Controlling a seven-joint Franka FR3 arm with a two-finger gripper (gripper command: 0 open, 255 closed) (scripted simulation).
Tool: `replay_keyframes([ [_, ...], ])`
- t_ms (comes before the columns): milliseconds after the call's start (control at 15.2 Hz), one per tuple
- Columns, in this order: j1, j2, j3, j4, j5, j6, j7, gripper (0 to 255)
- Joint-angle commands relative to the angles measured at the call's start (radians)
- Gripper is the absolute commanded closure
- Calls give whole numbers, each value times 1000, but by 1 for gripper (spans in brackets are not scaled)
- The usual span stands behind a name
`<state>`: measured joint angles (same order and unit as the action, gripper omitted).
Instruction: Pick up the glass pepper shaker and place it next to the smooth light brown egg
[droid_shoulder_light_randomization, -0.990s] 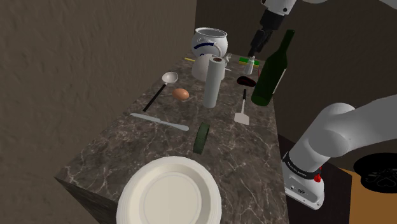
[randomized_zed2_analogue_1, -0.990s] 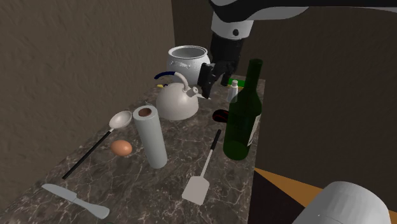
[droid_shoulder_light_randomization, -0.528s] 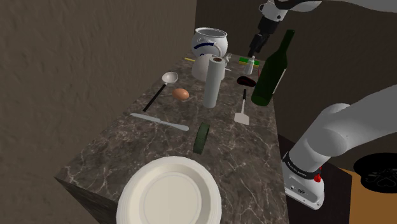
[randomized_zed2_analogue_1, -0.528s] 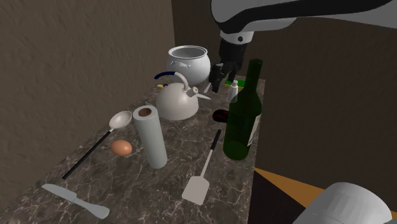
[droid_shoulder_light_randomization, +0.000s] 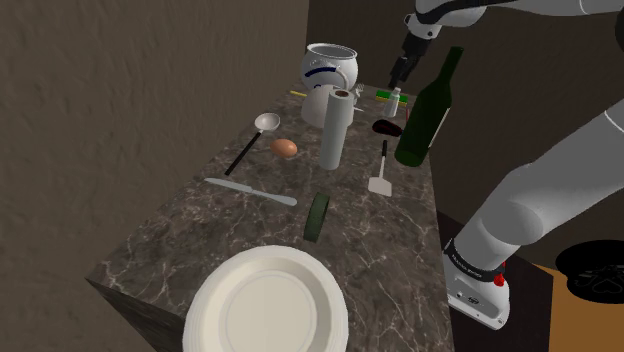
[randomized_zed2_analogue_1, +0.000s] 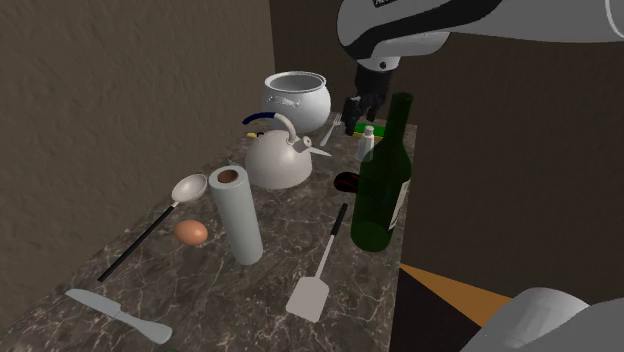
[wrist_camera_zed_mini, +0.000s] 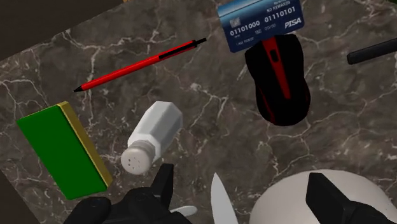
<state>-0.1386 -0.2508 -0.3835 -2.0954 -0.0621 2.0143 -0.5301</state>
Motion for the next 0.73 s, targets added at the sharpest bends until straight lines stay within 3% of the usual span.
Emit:
replay_keyframes([
  [0,-7,60,-29,40,14,23,-39,0],
  [330,-33,223,-88,165,78,60,-137,0],
  [660,-35,252,-89,129,94,122,-149,0],
])
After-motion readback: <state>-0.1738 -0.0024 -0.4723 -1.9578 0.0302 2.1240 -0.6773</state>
